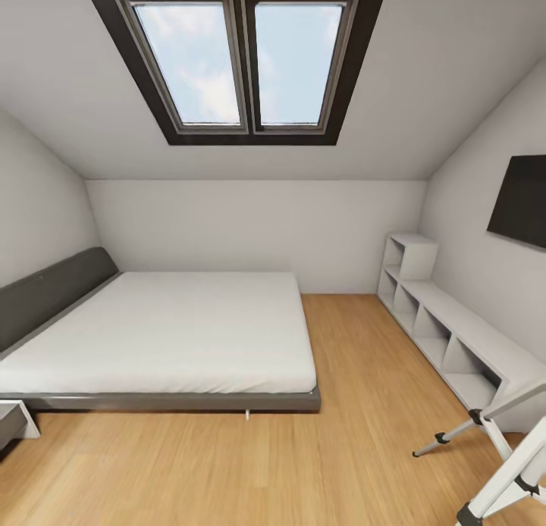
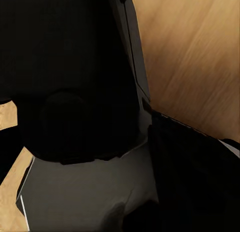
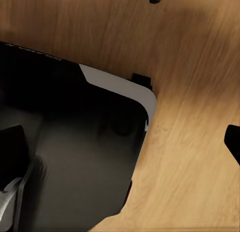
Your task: Attach the digital camera to the camera tripod in the bedroom.
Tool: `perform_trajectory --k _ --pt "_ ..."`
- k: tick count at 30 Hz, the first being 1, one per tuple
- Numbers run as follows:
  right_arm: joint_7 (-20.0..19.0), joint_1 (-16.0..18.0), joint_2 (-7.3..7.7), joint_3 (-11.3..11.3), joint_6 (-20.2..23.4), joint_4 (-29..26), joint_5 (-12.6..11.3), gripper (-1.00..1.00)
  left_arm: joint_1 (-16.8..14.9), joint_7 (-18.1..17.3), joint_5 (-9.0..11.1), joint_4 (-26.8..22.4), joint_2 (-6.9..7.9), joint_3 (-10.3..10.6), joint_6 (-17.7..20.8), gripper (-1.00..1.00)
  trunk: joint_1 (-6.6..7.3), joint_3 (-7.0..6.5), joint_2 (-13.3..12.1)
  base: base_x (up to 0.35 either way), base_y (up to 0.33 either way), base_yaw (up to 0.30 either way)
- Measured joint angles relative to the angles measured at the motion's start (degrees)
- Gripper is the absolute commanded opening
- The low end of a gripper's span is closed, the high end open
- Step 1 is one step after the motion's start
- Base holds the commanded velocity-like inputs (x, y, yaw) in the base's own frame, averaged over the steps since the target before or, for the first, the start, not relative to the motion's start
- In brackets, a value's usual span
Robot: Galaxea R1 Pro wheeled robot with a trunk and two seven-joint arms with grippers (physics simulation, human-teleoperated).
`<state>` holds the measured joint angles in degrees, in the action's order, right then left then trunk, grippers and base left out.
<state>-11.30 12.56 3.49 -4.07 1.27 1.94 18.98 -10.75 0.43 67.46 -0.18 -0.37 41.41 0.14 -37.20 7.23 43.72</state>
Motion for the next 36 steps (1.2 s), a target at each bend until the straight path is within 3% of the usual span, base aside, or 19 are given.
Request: perform_trajectory --k 8,36 --pt "0.04 -0.17 0.0 -0.06 -1.06 -0.01 -1.5 1.0 0.07 0.03 -1.31 0.0 0.08 -0.07 -0.11 -1.0 1.76 -1.44 -3.22 0.0 0.0 0.0" --pt "4.19 -0.15 -0.08 -0.05 -1.53 -0.11 -1.6 1.0 0.06 0.41 -0.86 -0.03 0.43 -0.35 -0.79 -1.0 7.92 -6.46 -14.45 0.0 0.0 0.0"
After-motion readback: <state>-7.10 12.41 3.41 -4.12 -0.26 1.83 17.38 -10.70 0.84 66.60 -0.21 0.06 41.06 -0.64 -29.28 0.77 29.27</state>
